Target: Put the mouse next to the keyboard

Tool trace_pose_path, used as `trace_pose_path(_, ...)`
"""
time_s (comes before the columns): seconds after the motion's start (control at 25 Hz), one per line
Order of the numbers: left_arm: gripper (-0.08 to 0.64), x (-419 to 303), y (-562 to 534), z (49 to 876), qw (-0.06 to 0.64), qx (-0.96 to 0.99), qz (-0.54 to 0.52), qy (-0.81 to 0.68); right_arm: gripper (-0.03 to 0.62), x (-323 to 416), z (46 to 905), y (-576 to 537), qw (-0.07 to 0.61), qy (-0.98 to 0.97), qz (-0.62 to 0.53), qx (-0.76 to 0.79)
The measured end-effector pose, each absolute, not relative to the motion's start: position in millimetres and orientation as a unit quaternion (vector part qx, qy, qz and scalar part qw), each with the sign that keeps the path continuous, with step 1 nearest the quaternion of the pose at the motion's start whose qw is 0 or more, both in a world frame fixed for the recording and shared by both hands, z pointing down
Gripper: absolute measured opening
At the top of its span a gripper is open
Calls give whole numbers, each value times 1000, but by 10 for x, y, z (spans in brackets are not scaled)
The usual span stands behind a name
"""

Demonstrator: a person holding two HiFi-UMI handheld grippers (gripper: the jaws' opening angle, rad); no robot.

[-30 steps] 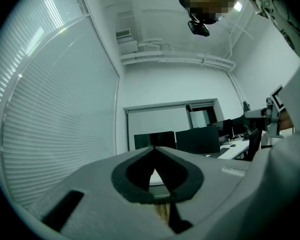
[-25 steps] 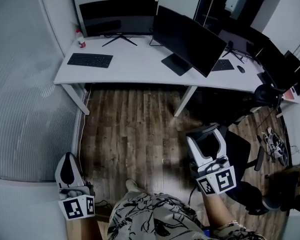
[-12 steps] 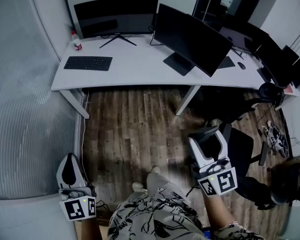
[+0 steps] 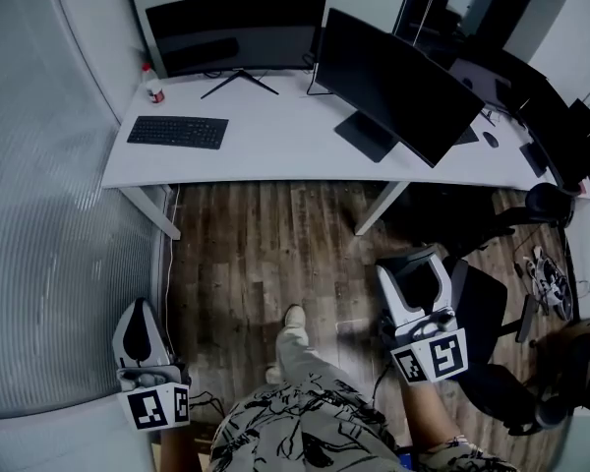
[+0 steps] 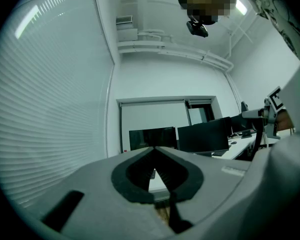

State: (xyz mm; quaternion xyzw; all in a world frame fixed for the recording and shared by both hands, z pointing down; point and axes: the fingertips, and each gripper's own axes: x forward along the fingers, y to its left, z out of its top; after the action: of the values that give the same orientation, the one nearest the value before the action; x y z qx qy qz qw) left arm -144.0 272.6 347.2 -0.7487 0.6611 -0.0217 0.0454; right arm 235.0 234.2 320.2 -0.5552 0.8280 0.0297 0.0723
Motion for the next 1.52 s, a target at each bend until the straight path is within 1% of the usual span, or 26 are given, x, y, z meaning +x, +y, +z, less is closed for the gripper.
trace_pose_path(0.8, -3, -1520, 950, 3320, 48, -724, -21, 688, 304, 2258, 3092, 311, 66, 846, 34, -528)
trace_pose_path(1.12, -3, -1572, 594, 3388, 40, -709, -13, 704, 304, 2137, 3135, -248, 66, 857, 32, -511)
trace_pose_path(1.32, -3, -1788, 403, 3468, 35, -711, -15, 703, 304, 1906, 3193, -426, 56, 858, 31, -510)
trace_pose_path(1.52, -3, -2105, 47, 3449, 42, -728, -7, 684, 304, 1663, 3141, -573, 61, 842, 40, -535)
